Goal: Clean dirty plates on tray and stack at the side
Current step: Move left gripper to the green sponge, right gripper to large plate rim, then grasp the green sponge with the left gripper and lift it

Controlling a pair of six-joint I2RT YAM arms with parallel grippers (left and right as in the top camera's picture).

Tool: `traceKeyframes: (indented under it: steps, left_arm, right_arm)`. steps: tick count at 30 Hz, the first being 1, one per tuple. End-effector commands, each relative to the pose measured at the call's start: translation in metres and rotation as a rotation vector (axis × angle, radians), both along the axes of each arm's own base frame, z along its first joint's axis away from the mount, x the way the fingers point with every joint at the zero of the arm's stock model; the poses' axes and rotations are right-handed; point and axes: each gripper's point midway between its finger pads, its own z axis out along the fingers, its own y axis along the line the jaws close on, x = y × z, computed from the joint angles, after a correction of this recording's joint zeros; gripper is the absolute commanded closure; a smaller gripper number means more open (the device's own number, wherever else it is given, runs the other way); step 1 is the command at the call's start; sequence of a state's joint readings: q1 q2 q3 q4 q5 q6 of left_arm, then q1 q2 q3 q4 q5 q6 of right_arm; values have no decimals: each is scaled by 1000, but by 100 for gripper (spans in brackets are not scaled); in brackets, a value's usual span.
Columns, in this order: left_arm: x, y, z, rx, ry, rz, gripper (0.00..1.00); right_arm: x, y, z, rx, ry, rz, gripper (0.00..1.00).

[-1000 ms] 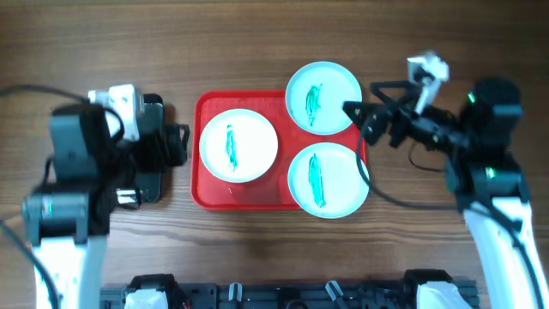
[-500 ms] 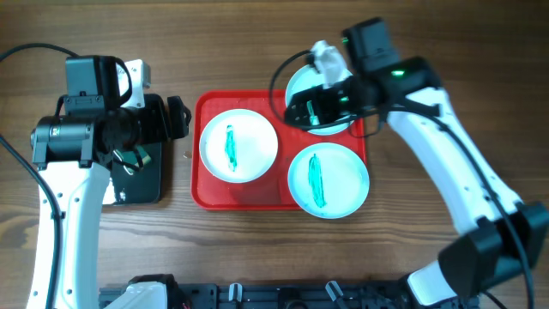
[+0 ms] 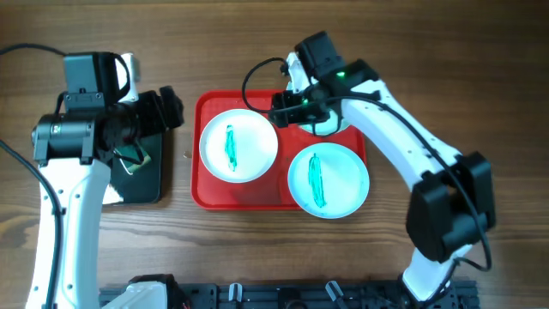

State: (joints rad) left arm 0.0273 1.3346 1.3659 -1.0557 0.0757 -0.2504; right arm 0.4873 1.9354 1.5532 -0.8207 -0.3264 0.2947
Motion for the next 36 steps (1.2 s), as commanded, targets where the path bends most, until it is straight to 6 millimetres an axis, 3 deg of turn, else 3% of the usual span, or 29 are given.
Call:
traceKeyframes:
  steps: [1,7,16,20,24,28,31,36]
  left_arm:
    - [2,37,-8,72,39,286,1]
    - [3,37,-11,76,50,287,5]
    - [1,37,-16,29,68,375,4]
    - [0,37,-26,32,112,380,7]
    - [2,45,-43,21,169,440,12]
    - [-1,67,-68,8,257,556,21]
    - [0,77,-85,14,313,582,22]
    - [4,94,-121,117,397,613,33]
  right_arm:
    - [3,10,-28,-81,9,-32,46]
    - [3,10,-64,-225,-11,-42,59]
    - [3,2,-108,-302,21,-44,63]
    - [1,3,-112,-297,34,-43,71]
    - [-2,11,-112,-250,65,-65,82]
    - [-3,10,-117,-252,87,-100,95]
    - [-4,9,-118,-254,89,-99,96]
    - [-4,9,-118,-255,85,-91,96]
